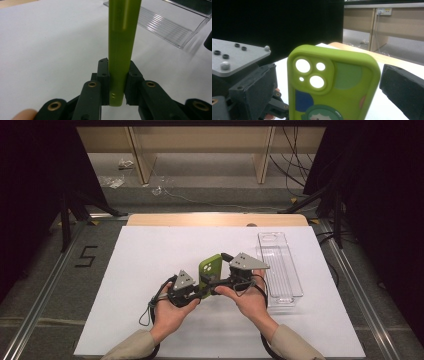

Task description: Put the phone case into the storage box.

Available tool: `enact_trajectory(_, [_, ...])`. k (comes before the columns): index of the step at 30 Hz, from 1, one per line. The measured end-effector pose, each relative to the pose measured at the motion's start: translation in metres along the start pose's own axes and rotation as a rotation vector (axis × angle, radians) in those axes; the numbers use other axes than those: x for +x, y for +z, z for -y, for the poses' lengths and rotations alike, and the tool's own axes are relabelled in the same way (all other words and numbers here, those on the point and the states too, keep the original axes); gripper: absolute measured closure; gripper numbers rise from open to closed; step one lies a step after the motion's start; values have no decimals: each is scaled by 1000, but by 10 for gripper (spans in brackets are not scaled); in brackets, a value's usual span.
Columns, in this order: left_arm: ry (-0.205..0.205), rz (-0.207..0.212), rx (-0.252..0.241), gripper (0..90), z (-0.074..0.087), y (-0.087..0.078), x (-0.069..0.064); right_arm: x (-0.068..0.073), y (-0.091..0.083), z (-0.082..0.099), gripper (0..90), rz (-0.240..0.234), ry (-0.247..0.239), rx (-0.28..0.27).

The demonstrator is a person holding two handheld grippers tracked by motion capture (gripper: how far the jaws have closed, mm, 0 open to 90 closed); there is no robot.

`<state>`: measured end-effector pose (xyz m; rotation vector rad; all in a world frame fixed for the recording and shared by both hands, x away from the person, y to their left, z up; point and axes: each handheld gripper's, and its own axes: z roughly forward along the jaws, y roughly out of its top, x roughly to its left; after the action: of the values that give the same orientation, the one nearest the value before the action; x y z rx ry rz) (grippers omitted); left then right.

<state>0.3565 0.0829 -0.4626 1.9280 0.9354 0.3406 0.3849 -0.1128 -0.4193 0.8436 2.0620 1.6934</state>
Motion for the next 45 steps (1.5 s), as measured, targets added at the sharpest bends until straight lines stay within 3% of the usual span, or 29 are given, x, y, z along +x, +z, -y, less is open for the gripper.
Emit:
enact_trajectory(10, [-7,0,-6,770,-1,3,-3,3,5,0,45,27,-3,-2])
enact_trajectory(22, [-8,0,-9,770,-1,4,-3,3,6,2,151,69,10,-23])
enact_trajectory(45, [-1,1,-28,766,-2,3,-3,5,4,0,169,74,4,-39])
